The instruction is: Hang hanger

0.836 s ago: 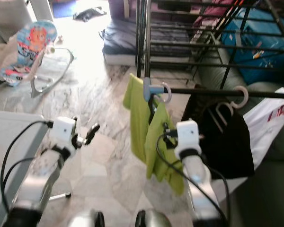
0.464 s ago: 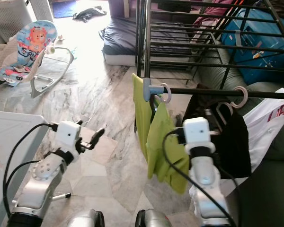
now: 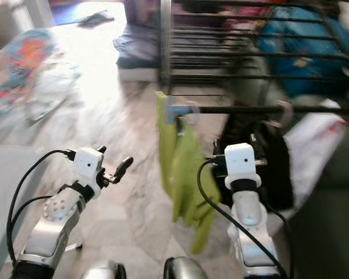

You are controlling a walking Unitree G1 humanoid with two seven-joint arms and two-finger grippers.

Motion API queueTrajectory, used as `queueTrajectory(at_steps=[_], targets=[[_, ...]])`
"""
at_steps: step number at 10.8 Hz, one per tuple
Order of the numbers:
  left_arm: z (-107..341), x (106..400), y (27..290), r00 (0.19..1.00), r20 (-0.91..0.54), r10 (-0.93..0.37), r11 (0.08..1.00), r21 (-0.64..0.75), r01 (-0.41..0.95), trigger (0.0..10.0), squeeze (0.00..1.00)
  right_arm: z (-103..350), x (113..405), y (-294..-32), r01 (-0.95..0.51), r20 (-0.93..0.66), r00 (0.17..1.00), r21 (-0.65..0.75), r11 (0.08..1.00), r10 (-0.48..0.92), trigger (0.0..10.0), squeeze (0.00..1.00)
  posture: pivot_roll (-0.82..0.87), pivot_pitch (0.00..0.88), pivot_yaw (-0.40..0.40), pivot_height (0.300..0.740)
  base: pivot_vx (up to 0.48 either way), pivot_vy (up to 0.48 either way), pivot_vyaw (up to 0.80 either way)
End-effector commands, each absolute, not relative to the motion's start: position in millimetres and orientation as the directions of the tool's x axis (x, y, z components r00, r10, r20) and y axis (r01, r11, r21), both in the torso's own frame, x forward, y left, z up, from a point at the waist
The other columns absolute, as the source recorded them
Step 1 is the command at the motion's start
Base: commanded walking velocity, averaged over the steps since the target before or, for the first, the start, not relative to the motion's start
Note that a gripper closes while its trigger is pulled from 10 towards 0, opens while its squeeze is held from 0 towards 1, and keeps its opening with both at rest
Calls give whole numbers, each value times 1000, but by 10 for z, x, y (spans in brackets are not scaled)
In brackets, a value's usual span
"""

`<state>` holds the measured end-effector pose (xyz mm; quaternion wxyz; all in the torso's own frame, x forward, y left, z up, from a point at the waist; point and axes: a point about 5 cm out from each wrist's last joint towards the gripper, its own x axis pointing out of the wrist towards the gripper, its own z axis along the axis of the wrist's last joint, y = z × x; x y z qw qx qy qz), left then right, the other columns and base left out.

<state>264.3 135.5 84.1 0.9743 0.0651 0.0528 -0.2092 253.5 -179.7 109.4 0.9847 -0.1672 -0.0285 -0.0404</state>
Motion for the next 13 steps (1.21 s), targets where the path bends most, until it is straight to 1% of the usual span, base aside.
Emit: queueTrajectory(at_steps=[1, 2, 3, 5, 7, 9, 10, 11, 12, 13], targets=[[871, 2650, 1333, 899, -118, -422, 894, 113, 434, 10000, 0, 1091, 2551, -1797, 99, 70, 994, -329, 939, -80, 10000, 875, -58, 66, -44, 740, 0, 0, 0], [889, 2673, 1334, 899, -112, -422, 894, 113, 434, 10000, 0, 1102, 2559, -1791, 96, 75, 994, -338, 936, -74, 10000, 859, -58, 66, -44, 740, 0, -255, 0], [890, 2674, 1336, 900, -112, -422, 893, 117, 434, 10000, 0, 1101, 2559, -1792, 98, 76, 994, -337, 936, -77, 10000, 808, -58, 66, -44, 740, 0, -247, 0], [884, 2673, 1330, 898, -111, -425, 892, 116, 436, 10000, 0, 1109, 2567, -1789, 103, 82, 993, -340, 935, -80, 10000, 773, -59, 68, -45, 740, 0, -384, 0], [876, 2665, 1315, 895, -115, -431, 890, 111, 443, 10000, 0, 1112, 2573, -1782, 110, 89, 993, -351, 930, -84, 10000, 675, -60, 69, -45, 740, 0, -347, 0], [869, 2672, 1309, 897, -118, -425, 897, 81, 436, 10000, 0, 1136, 2565, -1774, 113, 106, 991, -368, 923, -79, 10000, 529, -60, 69, -45, 740, 0, 0, 0], [865, 2694, 1329, 902, -124, -414, 899, 98, 426, 10000, 0, 1148, 2554, -1771, 113, 114, 991, -382, 917, -75, 10000, 459, -65, 70, -43, 740, 0, 0, 0], [865, 2702, 1337, 903, -124, -411, 901, 97, 423, 10000, 0, 1151, 2551, -1773, 115, 117, 990, -384, 916, -75, 10000, 443, -66, 72, -42, 740, 0, 0, 0], [866, 2710, 1351, 905, -125, -407, 902, 100, 420, 10000, 0, 1171, 2535, -1810, 145, 114, 987, -346, 927, -112, 10000, 443, -62, 73, -44, 740, 0, 0, 0], [872, 2720, 1384, 909, -126, -397, 906, 101, 410, 10000, 0, 1149, 2521, -1846, 164, 80, 986, -308, 937, -146, 10000, 416, -63, 72, -43, 740, 0, 0, 0]])
